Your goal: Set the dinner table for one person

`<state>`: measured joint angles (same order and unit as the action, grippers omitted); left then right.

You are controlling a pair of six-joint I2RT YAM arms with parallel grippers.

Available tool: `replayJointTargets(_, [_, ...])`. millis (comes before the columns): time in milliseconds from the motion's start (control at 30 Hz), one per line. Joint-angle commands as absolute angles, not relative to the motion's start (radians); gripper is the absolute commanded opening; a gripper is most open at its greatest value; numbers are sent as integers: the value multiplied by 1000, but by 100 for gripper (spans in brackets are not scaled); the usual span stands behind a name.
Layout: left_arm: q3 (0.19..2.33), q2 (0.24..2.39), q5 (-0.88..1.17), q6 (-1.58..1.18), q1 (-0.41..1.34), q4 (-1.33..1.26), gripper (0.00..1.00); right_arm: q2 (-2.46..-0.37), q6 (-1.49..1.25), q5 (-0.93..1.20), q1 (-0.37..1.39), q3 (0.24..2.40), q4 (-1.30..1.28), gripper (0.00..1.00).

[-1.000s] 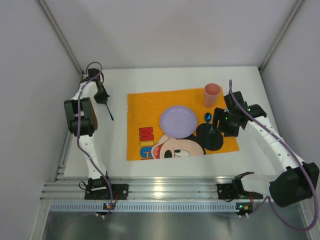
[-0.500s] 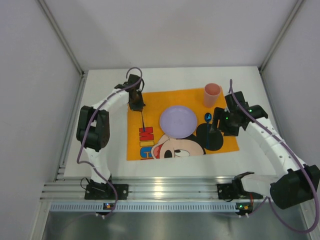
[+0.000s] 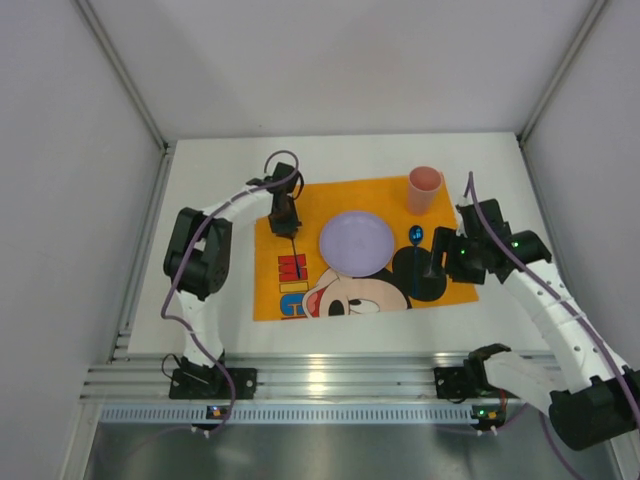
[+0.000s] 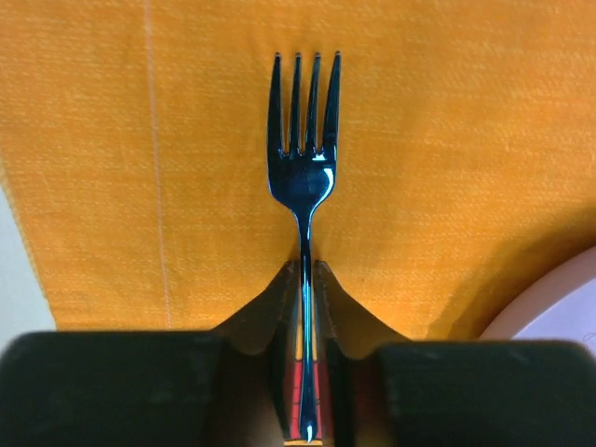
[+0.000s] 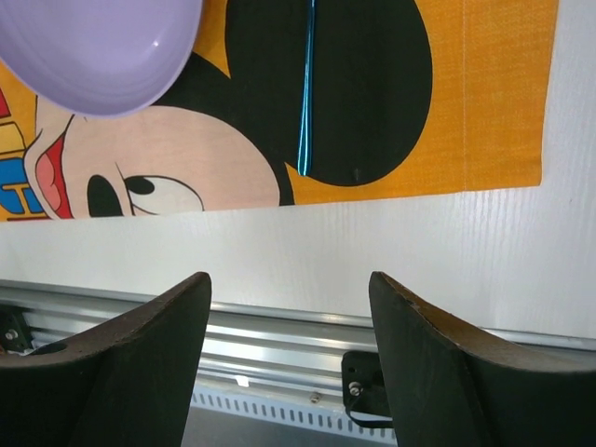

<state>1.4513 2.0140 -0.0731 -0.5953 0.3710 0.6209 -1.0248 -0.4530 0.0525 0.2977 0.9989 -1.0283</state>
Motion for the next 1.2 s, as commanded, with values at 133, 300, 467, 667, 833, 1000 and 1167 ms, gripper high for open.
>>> replayJointTargets(133, [1506,1942,-164,-592,434,679,36,-973,-428,89,285,976,-1031,70])
replayJointTargets(300, [1529,1870,-241,-586,445,753,90,-956,-414,95,285,974,-1029,70])
replayJointTargets(467, [1539,1743,-314,-572,448,827,98,-917,-416,110,285,980,-1025,69])
replayJointTargets(667, [1574,1502,-405,-511,459,856,98,-793,-397,147,285,1077,-1025,71])
replayJointTargets(833, [1364,1242,-549,-498,459,586,98,-660,-472,38,285,1051,-1042,99])
replayJointTargets(1000, [1074,1107,-486,-554,436,440,98,-536,-500,19,285,910,-1003,100])
replayJointTargets(1167, [1039,1121,-436,-584,437,636,98,-411,-505,-20,285,939,-982,100])
